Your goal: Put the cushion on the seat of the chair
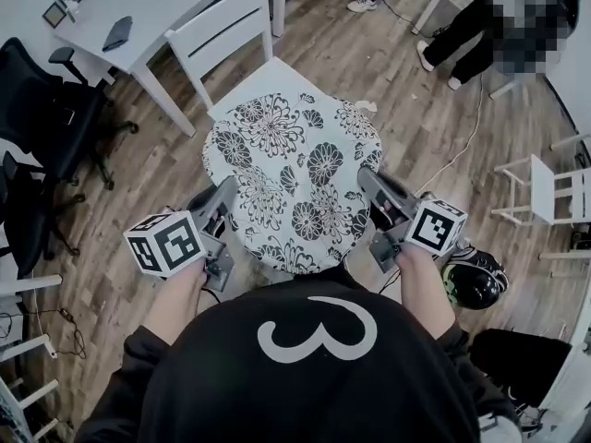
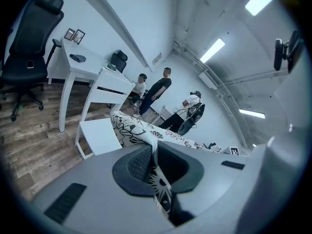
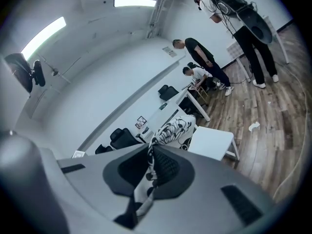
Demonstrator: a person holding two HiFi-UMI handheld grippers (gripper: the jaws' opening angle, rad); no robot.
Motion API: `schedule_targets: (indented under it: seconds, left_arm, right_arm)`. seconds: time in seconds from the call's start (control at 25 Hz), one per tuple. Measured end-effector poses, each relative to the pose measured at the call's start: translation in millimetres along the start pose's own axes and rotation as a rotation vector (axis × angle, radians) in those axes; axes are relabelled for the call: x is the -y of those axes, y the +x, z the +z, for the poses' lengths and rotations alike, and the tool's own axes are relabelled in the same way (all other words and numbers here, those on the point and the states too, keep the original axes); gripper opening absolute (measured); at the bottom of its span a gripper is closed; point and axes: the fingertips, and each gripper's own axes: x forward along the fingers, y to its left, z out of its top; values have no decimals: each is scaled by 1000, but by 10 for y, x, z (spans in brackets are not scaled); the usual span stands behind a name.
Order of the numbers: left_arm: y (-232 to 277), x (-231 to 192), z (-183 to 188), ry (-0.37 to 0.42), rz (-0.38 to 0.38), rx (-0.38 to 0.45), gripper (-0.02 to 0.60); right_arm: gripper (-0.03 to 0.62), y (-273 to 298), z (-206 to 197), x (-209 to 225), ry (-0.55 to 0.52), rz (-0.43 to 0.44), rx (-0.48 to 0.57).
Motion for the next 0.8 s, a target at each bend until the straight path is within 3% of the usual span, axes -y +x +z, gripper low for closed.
schedule_targets:
  seconds: [0.28, 0.4, 0.52, 0.6, 0.72, 0.8]
  left_arm:
    - [283, -218, 289, -58, 64, 42, 25]
    - [199, -174, 61, -32, 19, -63, 25]
    - [25, -139, -67, 18, 45, -127, 25]
    - [26, -110, -42, 22, 66, -143, 25]
    - [58, -67, 278, 27, 89, -159, 25]
    - [-230, 162, 294, -55, 112, -242, 25]
  right_arm:
    - [20, 524, 377, 221, -24, 28, -92]
    - [20, 160, 81, 99, 30, -44, -19]
    - [20, -49, -149, 17, 67, -58, 38]
    - [20, -66, -108, 28, 79, -62, 34]
    - [20, 96, 177, -85, 95, -60, 12]
    - [20, -89, 260, -437, 152, -124, -78]
